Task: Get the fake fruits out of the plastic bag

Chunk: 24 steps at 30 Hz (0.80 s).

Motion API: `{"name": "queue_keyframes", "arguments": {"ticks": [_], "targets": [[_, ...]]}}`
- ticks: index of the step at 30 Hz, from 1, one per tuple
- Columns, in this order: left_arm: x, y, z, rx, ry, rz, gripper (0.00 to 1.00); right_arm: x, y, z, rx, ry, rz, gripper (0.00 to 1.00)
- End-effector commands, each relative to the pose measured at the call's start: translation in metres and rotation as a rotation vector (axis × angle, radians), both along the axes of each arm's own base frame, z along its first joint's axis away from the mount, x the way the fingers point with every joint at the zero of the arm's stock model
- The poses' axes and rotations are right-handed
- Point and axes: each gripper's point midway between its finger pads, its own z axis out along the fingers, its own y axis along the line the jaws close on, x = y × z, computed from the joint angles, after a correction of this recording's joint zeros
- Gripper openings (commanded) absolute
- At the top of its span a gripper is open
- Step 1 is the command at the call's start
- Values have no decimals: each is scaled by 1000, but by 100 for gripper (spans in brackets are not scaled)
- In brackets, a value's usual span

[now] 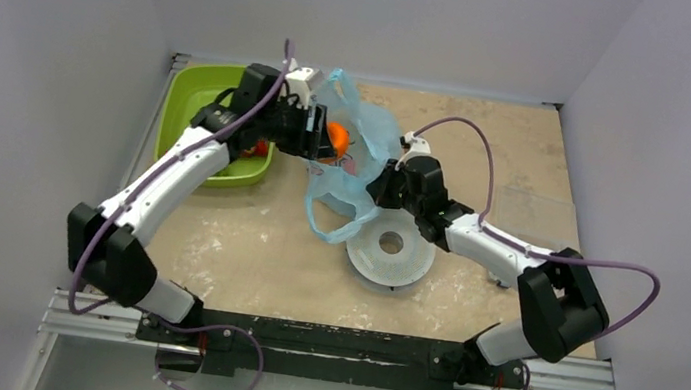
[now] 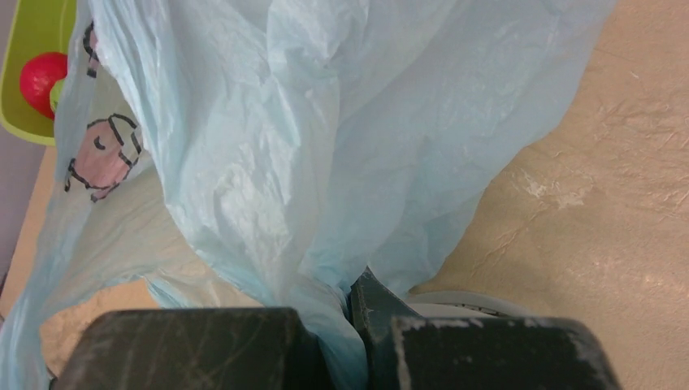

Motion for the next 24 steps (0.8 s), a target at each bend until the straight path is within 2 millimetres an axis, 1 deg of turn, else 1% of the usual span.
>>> {"name": "queue_keyframes", "arguments": {"ticks": [1, 3, 4, 6, 7, 9, 12, 14, 15, 16, 18, 19, 21, 24], "targets": [[-23, 43, 54, -45, -121, 41, 0, 19, 0, 34, 55, -24, -67, 0], [-33, 62, 72, -49, -167, 73, 0, 28, -5, 42, 37, -31, -113, 0], [-37, 72, 81, -43, -195, 94, 0, 34, -10, 45, 22, -41, -140, 0], [-44, 94, 93, -1, -245, 148, 0, 44, -23, 55, -12, -65, -208, 0], [-45, 106, 96, 32, -268, 185, 0, 49, -29, 63, -24, -87, -236, 0], [-44, 131, 96, 111, -296, 275, 0, 55, -39, 81, -47, -138, -280, 0], [-33, 178, 91, 236, -308, 476, 0, 67, -54, 115, -28, -193, -350, 0], [-23, 210, 86, 332, -301, 627, 0, 77, -63, 131, -15, -197, -383, 0], [-17, 230, 84, 393, -298, 709, 0, 82, -67, 140, -13, -200, -396, 0], [-11, 241, 81, 433, -287, 754, 0, 88, -70, 147, -17, -206, -410, 0], [7, 255, 65, 491, -228, 795, 0, 97, -77, 157, -27, -216, -434, 0], [12, 260, 56, 516, -186, 806, 0, 101, -81, 158, -39, -210, -444, 0], [28, 268, 42, 549, -129, 828, 0, 108, -94, 156, -50, -193, -467, 0], [53, 281, 11, 603, -51, 840, 0, 113, -100, 148, -58, -168, -458, 3]]}}
